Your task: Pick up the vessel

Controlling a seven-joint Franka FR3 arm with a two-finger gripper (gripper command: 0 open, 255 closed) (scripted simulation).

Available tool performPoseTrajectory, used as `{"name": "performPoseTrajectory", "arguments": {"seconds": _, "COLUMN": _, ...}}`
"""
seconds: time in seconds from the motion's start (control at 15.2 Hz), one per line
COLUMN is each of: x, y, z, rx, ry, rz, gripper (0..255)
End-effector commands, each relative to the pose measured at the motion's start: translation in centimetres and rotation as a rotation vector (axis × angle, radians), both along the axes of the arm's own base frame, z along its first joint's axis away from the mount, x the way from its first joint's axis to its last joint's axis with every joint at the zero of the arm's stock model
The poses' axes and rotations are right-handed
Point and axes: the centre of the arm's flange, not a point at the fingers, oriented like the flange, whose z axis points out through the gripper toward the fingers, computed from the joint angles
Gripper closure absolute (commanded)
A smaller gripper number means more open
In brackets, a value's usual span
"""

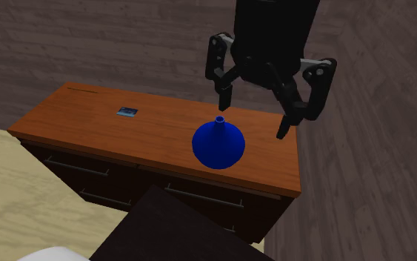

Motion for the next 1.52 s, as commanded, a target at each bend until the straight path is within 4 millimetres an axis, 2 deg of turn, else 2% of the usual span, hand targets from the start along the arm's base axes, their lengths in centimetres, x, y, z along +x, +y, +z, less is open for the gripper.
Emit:
{"name": "performPoseTrajectory", "arguments": {"seconds": 0.0, "x": 0.0, "y": 0.0, "z": 0.0, "rx": 0.0, "ry": 0.0, "rz": 0.0, "gripper": 0}}
{"name": "performPoseTrajectory", "arguments": {"seconds": 1.45, "x": 18.1, "y": 12.5, "z": -18.8, "rx": 0.068, "ry": 0.036, "rz": -0.028, "gripper": 0}}
